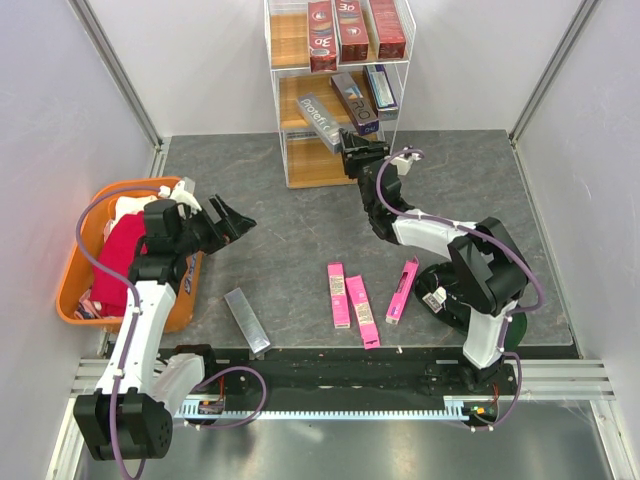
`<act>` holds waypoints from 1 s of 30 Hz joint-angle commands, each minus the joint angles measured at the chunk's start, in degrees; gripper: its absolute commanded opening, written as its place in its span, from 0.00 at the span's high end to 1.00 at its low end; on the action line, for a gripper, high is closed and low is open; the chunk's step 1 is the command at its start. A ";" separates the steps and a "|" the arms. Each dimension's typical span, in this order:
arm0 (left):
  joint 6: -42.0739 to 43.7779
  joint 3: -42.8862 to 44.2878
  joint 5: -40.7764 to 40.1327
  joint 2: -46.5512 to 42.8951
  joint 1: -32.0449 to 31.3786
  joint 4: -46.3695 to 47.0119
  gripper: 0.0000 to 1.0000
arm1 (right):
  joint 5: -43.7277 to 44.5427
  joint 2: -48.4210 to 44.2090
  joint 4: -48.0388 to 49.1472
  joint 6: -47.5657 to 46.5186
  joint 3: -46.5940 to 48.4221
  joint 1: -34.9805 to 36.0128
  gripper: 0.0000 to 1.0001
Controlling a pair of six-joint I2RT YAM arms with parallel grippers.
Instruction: Place and organize the toothpastes onto the shelf
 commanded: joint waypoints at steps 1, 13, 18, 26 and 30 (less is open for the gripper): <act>2.63 -1.00 1.14 -0.43 0.29 0.66 0.05 | 5.65 1.04 -0.02 0.59 4.34 -0.63 0.99; 2.89 -1.18 1.58 -0.52 0.29 0.22 0.06 | 13.30 4.37 -5.47 2.78 9.61 -1.07 0.99; 3.07 -1.00 2.02 -1.31 0.29 -0.22 0.06 | 17.07 6.48 -9.16 4.55 13.04 -1.15 1.00; 3.69 -0.91 2.11 -1.84 0.29 -1.27 0.06 | 19.11 10.44 -12.60 3.23 20.25 -0.80 0.97; 3.60 -1.09 2.11 -1.84 0.29 -1.27 0.07 | 17.09 11.32 -12.07 2.79 20.43 -0.80 0.85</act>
